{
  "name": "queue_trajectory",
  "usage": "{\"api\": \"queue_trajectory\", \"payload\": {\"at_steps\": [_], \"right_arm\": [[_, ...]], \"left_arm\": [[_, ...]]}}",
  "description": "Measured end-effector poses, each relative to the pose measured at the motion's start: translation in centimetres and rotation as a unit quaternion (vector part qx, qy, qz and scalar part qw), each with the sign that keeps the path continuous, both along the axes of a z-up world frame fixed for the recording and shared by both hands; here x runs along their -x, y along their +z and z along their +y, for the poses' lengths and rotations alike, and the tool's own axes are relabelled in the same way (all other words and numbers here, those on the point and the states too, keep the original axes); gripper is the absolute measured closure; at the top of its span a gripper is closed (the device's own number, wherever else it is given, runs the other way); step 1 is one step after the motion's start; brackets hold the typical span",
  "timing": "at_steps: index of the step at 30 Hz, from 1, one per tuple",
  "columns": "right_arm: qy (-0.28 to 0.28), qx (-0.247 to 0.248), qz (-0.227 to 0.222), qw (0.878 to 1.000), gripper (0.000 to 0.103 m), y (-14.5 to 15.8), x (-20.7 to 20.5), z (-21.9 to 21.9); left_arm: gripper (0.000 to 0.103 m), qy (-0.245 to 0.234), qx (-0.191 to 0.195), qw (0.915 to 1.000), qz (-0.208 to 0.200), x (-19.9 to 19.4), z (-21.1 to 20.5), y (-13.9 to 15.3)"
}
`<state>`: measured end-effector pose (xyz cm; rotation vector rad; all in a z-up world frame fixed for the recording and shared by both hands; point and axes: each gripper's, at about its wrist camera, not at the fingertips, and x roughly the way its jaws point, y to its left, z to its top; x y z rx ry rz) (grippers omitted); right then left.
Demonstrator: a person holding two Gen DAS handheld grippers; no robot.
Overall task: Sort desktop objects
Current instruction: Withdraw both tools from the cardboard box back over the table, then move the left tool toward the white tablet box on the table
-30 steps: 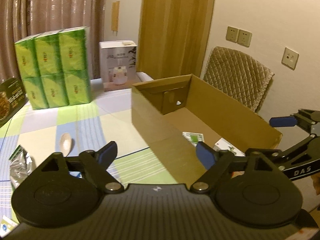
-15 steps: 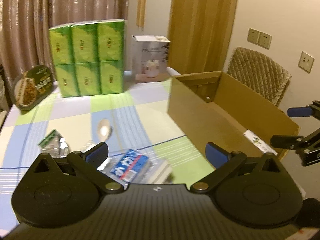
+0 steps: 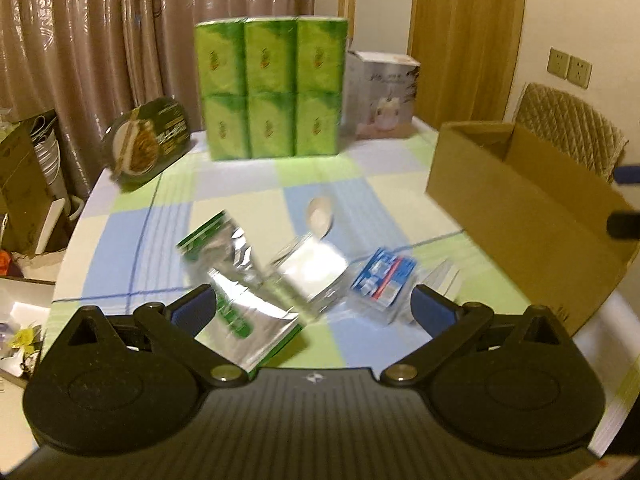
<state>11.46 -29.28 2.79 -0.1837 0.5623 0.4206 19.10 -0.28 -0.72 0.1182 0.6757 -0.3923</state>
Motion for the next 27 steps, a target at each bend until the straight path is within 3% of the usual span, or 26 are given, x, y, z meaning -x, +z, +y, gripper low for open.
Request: {"api": "queue_trajectory", "payload": {"at_steps": [11,19,27], "right_arm": [[0.057,0.017,0.036,0.998,0.002,-4.8,0.0,4.3],[0.062,0.023,0.067,0.996,0.002,-7.9,-0.7,5.3],[0.055,0.026,0.084,0.995,0.002,-9.6,-1.6,5.0]], "left_arm": [[0.002,0.004,-0.026,0.9983,0.052,2.4,7.2,-5.1],[0.001,-0.022,-0.06,0.9947,0.081,2.6,7.6,-7.9],[0.001,-0.039,-0.047,0.9935,0.096,0.8,8.3,-8.5]]}}
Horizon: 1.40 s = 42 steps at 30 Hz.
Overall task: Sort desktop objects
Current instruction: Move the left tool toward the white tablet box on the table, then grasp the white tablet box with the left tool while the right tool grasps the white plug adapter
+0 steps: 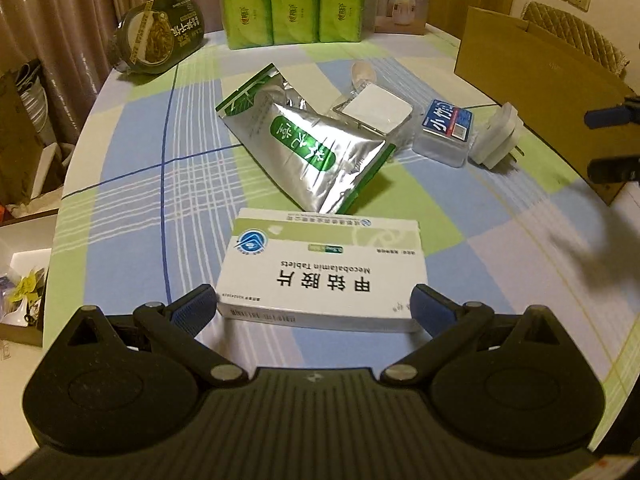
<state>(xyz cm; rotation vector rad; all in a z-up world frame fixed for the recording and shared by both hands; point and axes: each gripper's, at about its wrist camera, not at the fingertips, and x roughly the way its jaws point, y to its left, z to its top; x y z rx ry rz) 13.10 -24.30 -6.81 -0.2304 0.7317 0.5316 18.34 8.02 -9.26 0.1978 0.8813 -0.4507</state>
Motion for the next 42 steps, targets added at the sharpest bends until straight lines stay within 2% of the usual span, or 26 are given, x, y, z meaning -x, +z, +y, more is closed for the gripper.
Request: {"api": "queue_trajectory", "payload": {"at_steps": [8,15,21,24,29,32,36,39,42], "right_arm": [[-0.008,-0.002,0.011,1.0,0.002,-1.0,-0.7,-0.2],[-0.012,-0.009,0.017,1.0,0.002,-1.3,-0.7,-0.5],[0.001,-0.01,0.033,0.999,0.002,-2.3,0.3,0.3],[-0.002,-0.009,0.035,0.999,0.002,-2.8,0.4,0.7],[-0.023,-0.009,0.029,0.999,0.002,-2.7,-0.4,0.3],[-0.028,-0.01,0.028,0.999,0.002,-2.7,-0.7,-0.1],[-0.032,-0.012,0.03,0.999,0.002,-2.8,-0.6,-0.4],[-0.033,-0.013,0.032,0.999,0.002,-2.9,-0.4,-0.7],[-0.037,-0.013,0.029,0.999,0.002,-2.9,-0.4,-1.1]], "left_arm": [[0.001,-0.024,0.032,0.9991,0.013,-0.7,0.7,-0.1],[0.001,-0.075,0.011,0.997,0.015,1.4,-0.7,0.1],[0.001,-0.071,-0.021,0.9972,-0.004,0.9,-1.2,-0.3],[0.001,-0.079,-0.021,0.9966,0.009,0.6,-1.4,-1.0],[0.001,-0.099,-0.024,0.9946,0.021,2.1,-2.5,-1.0],[0.001,-0.122,-0.006,0.9922,0.025,3.5,-3.9,-0.6],[0.001,-0.189,0.023,0.9814,0.024,5.3,-6.6,-0.3],[0.001,-0.215,0.004,0.9765,0.011,6.0,-7.8,-0.1],[0.001,-0.198,-0.017,0.98,-0.015,5.4,-7.6,0.4]]}}
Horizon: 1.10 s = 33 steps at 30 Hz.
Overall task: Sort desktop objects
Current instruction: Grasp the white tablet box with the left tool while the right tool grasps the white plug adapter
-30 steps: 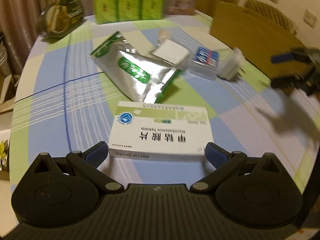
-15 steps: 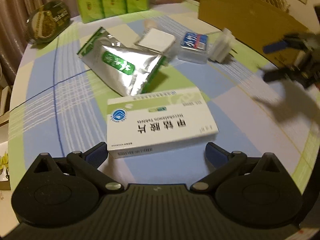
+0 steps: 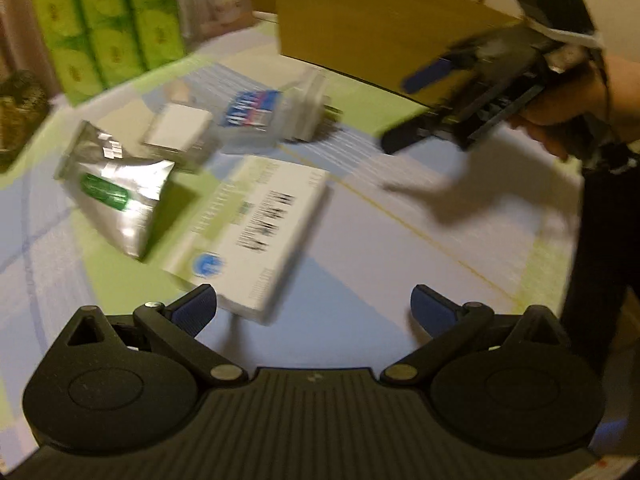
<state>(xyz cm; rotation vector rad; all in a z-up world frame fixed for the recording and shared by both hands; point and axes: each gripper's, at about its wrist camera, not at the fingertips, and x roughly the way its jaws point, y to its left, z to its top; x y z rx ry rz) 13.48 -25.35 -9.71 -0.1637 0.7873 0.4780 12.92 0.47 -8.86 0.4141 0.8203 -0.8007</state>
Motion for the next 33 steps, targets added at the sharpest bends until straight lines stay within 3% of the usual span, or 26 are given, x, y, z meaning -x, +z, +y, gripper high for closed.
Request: {"api": "queue_trajectory", "payload": {"at_steps": [5,11,14,18,21,27,33], "right_arm": [[-0.008,-0.001,-0.003,1.0,0.002,0.0,-0.7,-0.4],[-0.008,-0.001,-0.005,1.0,0.002,0.1,-1.6,-0.3],[-0.01,0.0,-0.007,1.0,0.002,0.0,-2.2,-0.3],[-0.012,0.002,-0.008,1.0,0.002,-0.2,-3.2,-0.1],[-0.01,0.004,-0.011,1.0,0.002,-0.5,-3.9,0.4],[0.005,0.013,-0.02,1.0,0.002,-1.0,-5.5,1.5],[0.015,0.028,-0.022,0.999,0.003,-1.8,-7.3,2.4]], "left_arm": [[0.001,0.04,-0.011,0.9983,-0.041,-2.4,0.4,0.5],[0.002,0.026,-0.02,0.9994,-0.013,-4.9,-0.7,-1.1],[0.007,0.021,-0.026,0.9994,-0.002,-5.0,-1.3,-1.8],[0.025,0.057,-0.011,0.9981,0.022,-5.1,-1.2,-1.6],[0.026,0.1,0.005,0.9942,0.039,-5.2,-1.4,-1.4],[0.027,0.138,0.009,0.9894,0.044,-5.1,-2.0,-1.3],[0.029,0.119,0.005,0.9923,0.035,-4.5,-2.8,-1.6]]}}
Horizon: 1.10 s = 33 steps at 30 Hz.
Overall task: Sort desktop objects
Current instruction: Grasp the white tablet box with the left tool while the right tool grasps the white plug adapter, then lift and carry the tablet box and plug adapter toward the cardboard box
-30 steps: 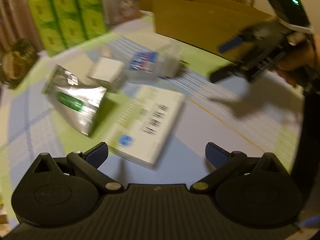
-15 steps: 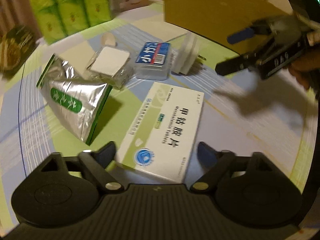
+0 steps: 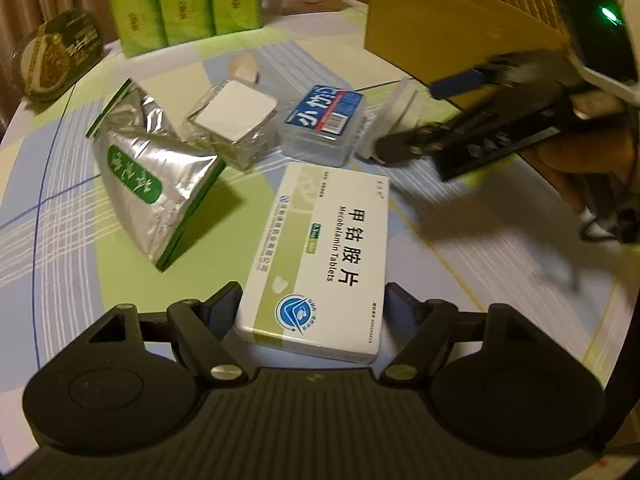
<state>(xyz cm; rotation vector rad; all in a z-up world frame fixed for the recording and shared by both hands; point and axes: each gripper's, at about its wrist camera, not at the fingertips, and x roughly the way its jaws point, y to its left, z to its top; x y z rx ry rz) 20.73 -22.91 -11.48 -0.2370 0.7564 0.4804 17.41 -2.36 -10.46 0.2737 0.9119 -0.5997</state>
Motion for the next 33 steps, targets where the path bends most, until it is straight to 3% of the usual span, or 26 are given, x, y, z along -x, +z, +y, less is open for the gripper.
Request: {"api": "queue_trajectory", "payload": {"at_steps": [2,6,14,17,19,24,30,32,33], "right_arm": [[0.006,0.008,-0.001,1.0,0.008,-0.2,-0.4,0.4],[0.016,0.01,0.013,1.0,0.04,-0.5,-1.0,0.6],[-0.025,0.002,0.019,1.0,0.04,0.2,2.2,-1.5],[-0.029,-0.001,0.026,0.999,0.04,0.3,4.8,-2.2],[-0.03,-0.002,0.029,0.999,0.04,0.4,6.7,-2.6],[-0.058,-0.021,0.038,0.997,0.04,0.8,10.5,-3.8],[-0.082,-0.026,0.039,0.995,0.04,1.6,14.5,-5.0],[-0.083,-0.022,0.036,0.996,0.04,1.5,15.4,-5.1],[-0.084,-0.019,0.034,0.996,0.04,1.5,15.8,-5.2]], "left_arm": [[0.022,-0.012,-0.005,0.9998,-0.015,0.4,-0.4,0.0],[0.017,-0.022,0.0,0.9989,-0.042,0.6,-1.1,0.3],[0.019,-0.022,-0.017,0.9991,-0.031,0.1,-1.6,-0.6],[0.024,-0.015,-0.019,0.9994,-0.026,0.2,-1.7,-0.8],[0.035,-0.005,-0.011,0.9997,-0.019,0.3,-1.5,-0.6],[0.036,0.021,0.003,0.9998,-0.004,1.7,-1.3,0.2],[0.035,0.004,0.007,0.9999,-0.009,5.5,-2.8,1.0],[0.03,-0.005,-0.007,0.9998,-0.02,6.4,-3.8,0.9],[0.022,-0.009,-0.016,0.9994,-0.029,6.8,-4.3,0.8]]}}
